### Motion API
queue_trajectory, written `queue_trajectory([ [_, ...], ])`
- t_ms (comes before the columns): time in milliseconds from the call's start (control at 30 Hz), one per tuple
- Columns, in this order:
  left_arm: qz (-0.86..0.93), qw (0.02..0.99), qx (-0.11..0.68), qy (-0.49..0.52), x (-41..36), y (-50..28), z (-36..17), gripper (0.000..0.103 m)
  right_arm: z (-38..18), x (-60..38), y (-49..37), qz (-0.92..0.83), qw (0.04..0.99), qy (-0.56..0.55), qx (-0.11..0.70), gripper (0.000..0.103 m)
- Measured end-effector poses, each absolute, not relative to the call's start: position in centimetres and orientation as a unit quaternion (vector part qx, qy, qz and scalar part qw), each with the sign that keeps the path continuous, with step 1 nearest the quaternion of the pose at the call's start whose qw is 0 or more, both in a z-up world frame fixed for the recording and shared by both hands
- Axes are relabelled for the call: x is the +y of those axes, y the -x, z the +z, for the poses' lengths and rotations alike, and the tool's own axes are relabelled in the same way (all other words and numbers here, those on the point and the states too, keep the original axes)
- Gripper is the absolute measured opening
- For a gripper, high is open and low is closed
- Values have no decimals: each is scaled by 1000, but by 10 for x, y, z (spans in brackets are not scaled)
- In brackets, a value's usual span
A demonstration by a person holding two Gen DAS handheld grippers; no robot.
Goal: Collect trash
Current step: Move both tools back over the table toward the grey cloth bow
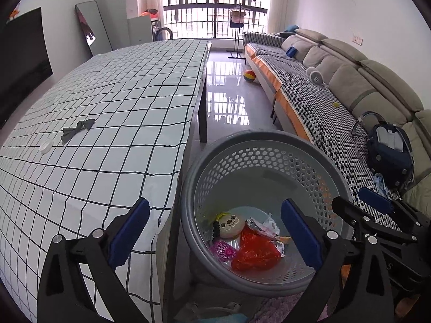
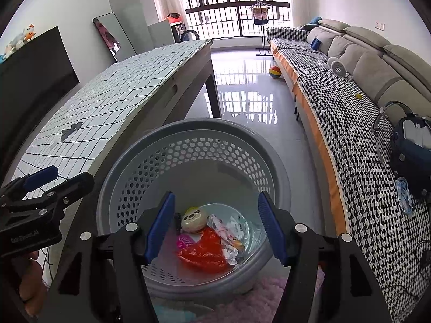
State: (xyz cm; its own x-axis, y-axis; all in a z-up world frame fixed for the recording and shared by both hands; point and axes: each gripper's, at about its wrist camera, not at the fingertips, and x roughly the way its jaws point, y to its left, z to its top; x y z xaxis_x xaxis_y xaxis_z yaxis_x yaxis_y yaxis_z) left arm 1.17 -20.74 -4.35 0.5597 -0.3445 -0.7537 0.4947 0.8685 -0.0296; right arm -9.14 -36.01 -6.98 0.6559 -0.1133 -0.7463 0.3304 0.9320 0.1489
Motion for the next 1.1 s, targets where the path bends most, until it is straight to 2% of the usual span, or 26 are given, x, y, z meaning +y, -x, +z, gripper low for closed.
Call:
queue_trajectory([
  [533, -209, 899, 379, -65, -161, -9, -22, 97, -53, -332, 80, -95, 909, -129, 385, 65],
  [1100, -105, 926, 362, -17, -48, -37, -4, 97, -24, -248, 5, -9, 926, -65, 373, 65],
])
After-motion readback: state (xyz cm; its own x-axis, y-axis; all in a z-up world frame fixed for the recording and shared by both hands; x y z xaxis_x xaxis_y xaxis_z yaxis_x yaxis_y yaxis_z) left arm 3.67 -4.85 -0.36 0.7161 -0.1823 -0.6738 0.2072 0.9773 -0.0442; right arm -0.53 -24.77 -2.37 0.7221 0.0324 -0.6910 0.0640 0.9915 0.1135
